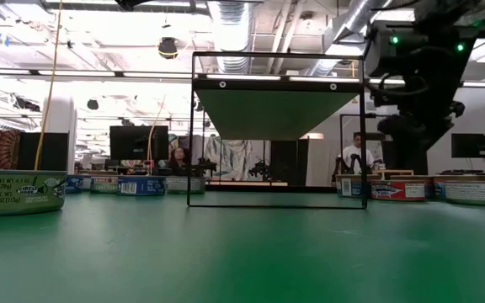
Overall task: Stack canned seafood by type on shelf
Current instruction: Stack the red tuna can on top of the light blue tuna can on the shelf
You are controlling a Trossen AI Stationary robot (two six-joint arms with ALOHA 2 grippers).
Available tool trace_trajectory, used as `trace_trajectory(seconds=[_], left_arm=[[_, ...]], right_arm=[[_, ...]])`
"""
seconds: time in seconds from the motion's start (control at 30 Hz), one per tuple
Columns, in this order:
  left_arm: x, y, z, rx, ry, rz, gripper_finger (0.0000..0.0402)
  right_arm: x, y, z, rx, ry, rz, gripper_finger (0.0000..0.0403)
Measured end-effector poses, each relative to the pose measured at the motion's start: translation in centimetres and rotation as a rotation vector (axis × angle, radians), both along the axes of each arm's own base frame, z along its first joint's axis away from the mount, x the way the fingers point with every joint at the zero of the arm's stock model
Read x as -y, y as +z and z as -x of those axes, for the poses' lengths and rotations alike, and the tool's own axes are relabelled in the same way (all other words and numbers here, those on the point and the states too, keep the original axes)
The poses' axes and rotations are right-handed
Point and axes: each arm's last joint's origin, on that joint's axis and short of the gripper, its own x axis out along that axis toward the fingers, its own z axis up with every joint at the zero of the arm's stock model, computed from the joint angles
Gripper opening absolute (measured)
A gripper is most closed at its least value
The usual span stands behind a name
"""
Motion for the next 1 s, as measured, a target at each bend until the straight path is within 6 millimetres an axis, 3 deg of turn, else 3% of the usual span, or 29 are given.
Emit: trace_trajectory(seconds=[0.2,0.37,0.73,1.0], left_arm=[[0.0,-0.1,0.0,-0.008,0.000,-0.003,0.0288],[0.0,-0.1,0.0,-0.009,0.016,-0.007,0.0288],[-0.1,-0.2,0.0,-0.020,0.020,-0.007,0.0288],[-0.1,-0.2,0.0,-0.022,0.020,-0.005,0.0288]], right_arm=[[-0.2,-1.8,0.9,-0.006,-0.016,-0.028,0.0306],[-1.2,-2.0,0.9,-0.003,0.031,-0.066,0.0306],[-6.5,-2.0,0.8,0.090,0.250,-0.136,0.0306],[-10.4,-2.0,2.0,0.169,0.375,-0.114,0.0306]])
